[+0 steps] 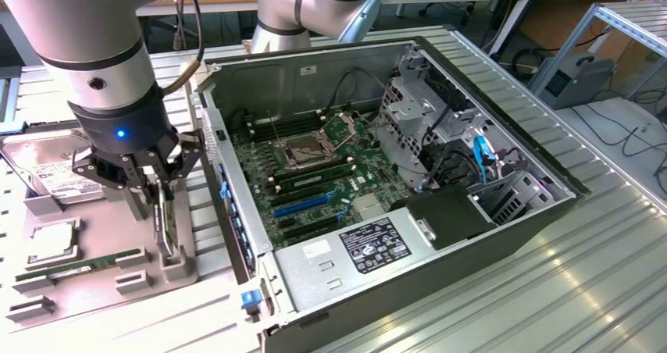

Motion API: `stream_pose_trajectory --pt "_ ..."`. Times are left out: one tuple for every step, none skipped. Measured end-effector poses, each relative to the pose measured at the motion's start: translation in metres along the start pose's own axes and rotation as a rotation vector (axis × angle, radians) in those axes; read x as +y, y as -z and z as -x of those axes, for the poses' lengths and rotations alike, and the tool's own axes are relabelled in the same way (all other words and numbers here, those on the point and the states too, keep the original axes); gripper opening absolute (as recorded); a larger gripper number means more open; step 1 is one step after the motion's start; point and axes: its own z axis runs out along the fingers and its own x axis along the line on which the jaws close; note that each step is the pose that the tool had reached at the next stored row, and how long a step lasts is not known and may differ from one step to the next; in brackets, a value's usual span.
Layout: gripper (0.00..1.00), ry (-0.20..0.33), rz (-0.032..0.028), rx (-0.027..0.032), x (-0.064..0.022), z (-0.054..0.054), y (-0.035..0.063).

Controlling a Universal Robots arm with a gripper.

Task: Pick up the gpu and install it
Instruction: 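Pick up the gpu and move the gpu toward the slot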

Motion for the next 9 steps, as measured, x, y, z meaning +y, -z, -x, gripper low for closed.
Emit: stream_pose_trajectory --pt "0.27 0.000 0.0000 0.0000 0.0000 0.0000 0.0003" --pt "0.27 0.000 0.0000 0.0000 0.0000 0.0000 0.0005" --pt "0.27 0.000 0.0000 0.0001 0.0000 0.0000 0.0008" --pt "0.27 0.000 0.0000 0.0000 0.0000 0.0000 0.0010" --pt "0.27 0.000 0.0000 0.0000 0.0000 0.0000 0.0012" --pt "0.27 0.000 0.0001 -0.0001 0.0000 0.0000 0.0014" --pt "0.27 0.000 0.0000 0.0000 0.0000 0.0001 0.0017" --pt "0.27 0.000 0.0000 0.0000 0.0000 0.0001 0.0022" --pt "0.27 0.000 0.0000 0.0000 0.0001 0.0001 0.0025"
